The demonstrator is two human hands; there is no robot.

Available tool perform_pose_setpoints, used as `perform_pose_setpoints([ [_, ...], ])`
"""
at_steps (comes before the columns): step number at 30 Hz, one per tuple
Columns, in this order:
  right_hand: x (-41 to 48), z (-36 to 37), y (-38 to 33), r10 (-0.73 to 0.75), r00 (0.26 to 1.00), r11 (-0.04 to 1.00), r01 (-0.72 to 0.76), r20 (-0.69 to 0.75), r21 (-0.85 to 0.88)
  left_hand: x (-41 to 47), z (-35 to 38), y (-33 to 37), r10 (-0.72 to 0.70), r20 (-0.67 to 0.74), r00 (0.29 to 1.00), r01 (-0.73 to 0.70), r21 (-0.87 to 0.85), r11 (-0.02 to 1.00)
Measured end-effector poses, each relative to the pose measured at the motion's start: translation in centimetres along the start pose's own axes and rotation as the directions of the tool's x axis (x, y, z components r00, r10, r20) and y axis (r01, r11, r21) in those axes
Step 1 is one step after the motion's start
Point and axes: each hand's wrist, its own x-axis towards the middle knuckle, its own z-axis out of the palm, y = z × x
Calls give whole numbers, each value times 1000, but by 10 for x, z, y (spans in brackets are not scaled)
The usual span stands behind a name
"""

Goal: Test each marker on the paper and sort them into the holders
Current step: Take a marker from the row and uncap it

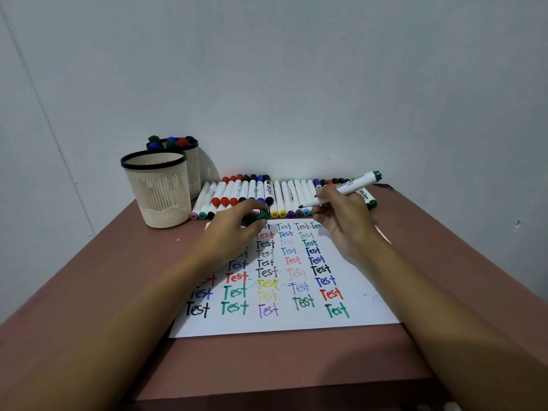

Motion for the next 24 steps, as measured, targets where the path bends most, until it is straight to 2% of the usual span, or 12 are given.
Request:
perform_pose_setpoints([
  [2, -6, 6, 0, 29, 996, 998, -34, 80, 61, 1, 2, 1, 2, -14, 1000, -3, -5, 1000],
  [7, -11, 11, 4, 13, 976, 1000, -15, 219, 10, 1, 4, 6, 48, -24, 999, -49, -33, 998],
  [12, -13, 12, 7, 5, 965, 998, 12, 264, -62, -1, 5, 11, 97, -16, 995, -98, -93, 991],
  [16, -13, 11, 10, 20, 964, 983, 30, 267, -184, -4, 5, 13, 128, -32, 991, -130, -59, 990],
  [19, -14, 8, 9, 49, 954, 987, -1, 296, -160, -7, 5, 18, 144, -41, 989, -147, -72, 987],
  [24, -15, 8, 9, 66, 935, 991, -21, 349, -132, -8, 3, 18, 80, 43, 996, -68, -234, 970],
])
